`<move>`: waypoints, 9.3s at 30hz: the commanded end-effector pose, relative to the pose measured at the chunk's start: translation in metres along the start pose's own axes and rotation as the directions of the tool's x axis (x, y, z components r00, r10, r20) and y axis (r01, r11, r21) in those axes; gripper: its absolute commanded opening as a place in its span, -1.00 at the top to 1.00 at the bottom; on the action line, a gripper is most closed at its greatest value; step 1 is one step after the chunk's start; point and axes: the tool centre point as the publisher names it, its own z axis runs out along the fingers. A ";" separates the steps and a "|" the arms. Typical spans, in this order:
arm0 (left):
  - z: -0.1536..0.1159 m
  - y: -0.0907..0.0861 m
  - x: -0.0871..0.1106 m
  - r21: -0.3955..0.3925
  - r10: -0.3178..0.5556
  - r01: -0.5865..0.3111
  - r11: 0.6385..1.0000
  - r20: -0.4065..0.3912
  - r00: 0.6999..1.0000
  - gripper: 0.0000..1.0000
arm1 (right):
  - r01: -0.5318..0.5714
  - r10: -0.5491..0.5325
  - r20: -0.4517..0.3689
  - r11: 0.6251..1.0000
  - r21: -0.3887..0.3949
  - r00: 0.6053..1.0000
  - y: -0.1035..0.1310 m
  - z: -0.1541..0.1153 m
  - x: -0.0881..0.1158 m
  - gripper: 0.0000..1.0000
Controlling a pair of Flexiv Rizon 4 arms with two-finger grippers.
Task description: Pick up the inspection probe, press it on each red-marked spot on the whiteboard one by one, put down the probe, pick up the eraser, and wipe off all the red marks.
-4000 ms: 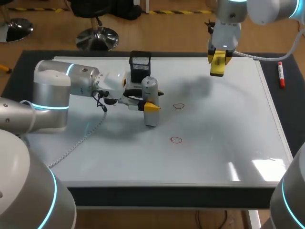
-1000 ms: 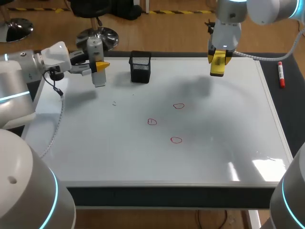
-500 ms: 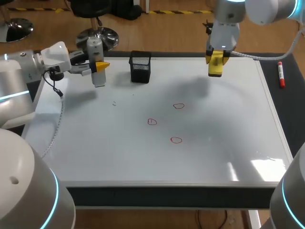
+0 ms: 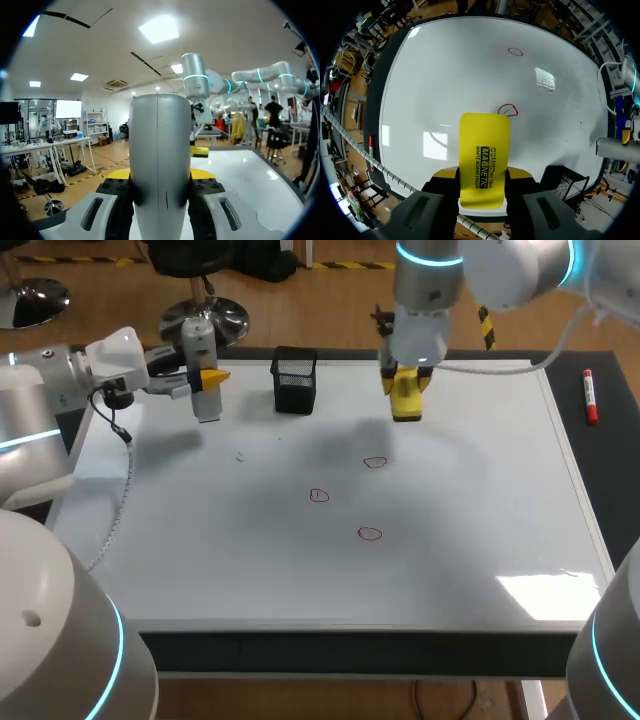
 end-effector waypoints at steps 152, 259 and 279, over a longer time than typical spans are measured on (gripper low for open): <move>0.001 -0.001 0.000 0.001 0.001 -0.001 1.000 0.003 1.000 1.00 | 0.073 -0.072 0.023 0.995 -0.067 0.997 0.135 0.100 -0.111 1.00; 0.001 -0.001 0.000 0.001 0.001 -0.001 1.000 0.003 1.000 1.00 | 0.021 -0.030 -0.043 0.979 -0.203 0.999 0.145 0.142 -0.101 1.00; 0.001 -0.001 0.000 0.001 0.001 -0.001 1.000 0.003 1.000 1.00 | 0.055 -0.055 0.003 0.991 -0.125 0.999 0.091 0.059 -0.089 1.00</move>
